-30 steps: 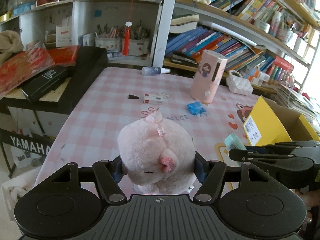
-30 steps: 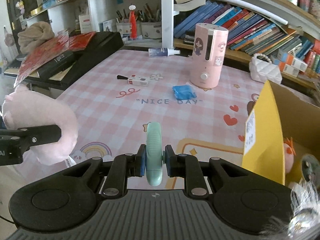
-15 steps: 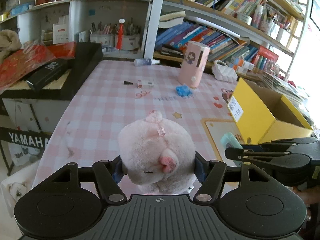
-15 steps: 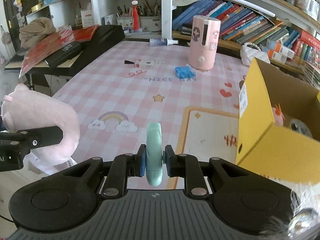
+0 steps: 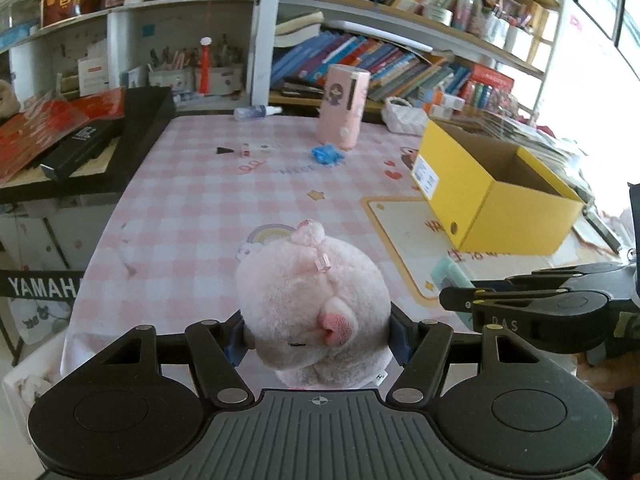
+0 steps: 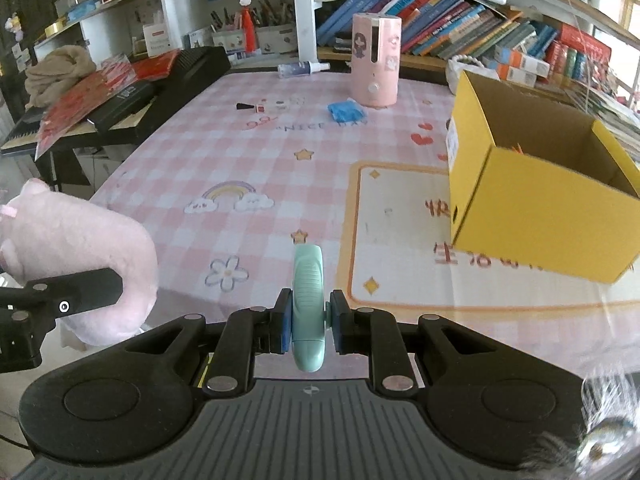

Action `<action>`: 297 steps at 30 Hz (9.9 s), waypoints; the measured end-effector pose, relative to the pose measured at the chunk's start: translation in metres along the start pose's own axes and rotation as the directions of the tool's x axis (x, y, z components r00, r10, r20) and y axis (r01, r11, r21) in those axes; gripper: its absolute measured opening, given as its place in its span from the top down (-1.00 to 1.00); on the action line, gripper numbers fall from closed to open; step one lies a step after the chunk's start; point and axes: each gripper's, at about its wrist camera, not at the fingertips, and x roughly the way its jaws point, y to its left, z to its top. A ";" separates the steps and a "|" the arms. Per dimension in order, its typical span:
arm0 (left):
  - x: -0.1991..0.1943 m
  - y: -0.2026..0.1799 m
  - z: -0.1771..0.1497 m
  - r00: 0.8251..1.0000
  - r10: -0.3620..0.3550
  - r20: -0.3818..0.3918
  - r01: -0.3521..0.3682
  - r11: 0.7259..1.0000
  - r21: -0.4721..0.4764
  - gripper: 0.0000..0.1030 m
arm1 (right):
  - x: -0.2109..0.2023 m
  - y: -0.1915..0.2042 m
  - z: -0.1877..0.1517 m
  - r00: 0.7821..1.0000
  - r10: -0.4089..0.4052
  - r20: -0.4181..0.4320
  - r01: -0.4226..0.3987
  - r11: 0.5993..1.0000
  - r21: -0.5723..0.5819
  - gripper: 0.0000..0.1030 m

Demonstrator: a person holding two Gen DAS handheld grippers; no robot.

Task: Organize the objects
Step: 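Lift the pig and mint-green toy and carry both toward the yellow box, then lower the pig into the box and open the left gripper while the right gripper releases the mint toy, then withdraw both open grippers from the box toward the pink humidifier, then grasp the blue bag with the right gripper while the left gripper grasps the white cat-print box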

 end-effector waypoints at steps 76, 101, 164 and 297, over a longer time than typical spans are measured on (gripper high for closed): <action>0.085 -0.191 0.106 0.931 -0.342 0.128 0.294 0.910 0.294 -0.28 | -0.055 -0.224 0.024 0.939 -0.321 0.123 0.274 0.914 0.298 0.65; 0.192 -0.239 0.160 0.977 -0.200 0.077 0.175 0.953 0.247 -0.28 | 0.046 -0.286 0.100 0.978 -0.187 0.094 0.183 0.982 0.055 0.65; 0.168 -0.222 0.149 0.978 -0.163 0.130 0.134 0.969 0.206 -0.69 | 0.024 -0.284 0.091 0.977 -0.191 0.100 0.179 0.977 0.114 0.28; 0.159 0.044 0.147 0.985 0.170 0.038 -0.171 0.985 0.024 -0.70 | 0.148 -0.041 0.165 0.991 -0.102 0.081 0.101 0.995 0.015 -0.35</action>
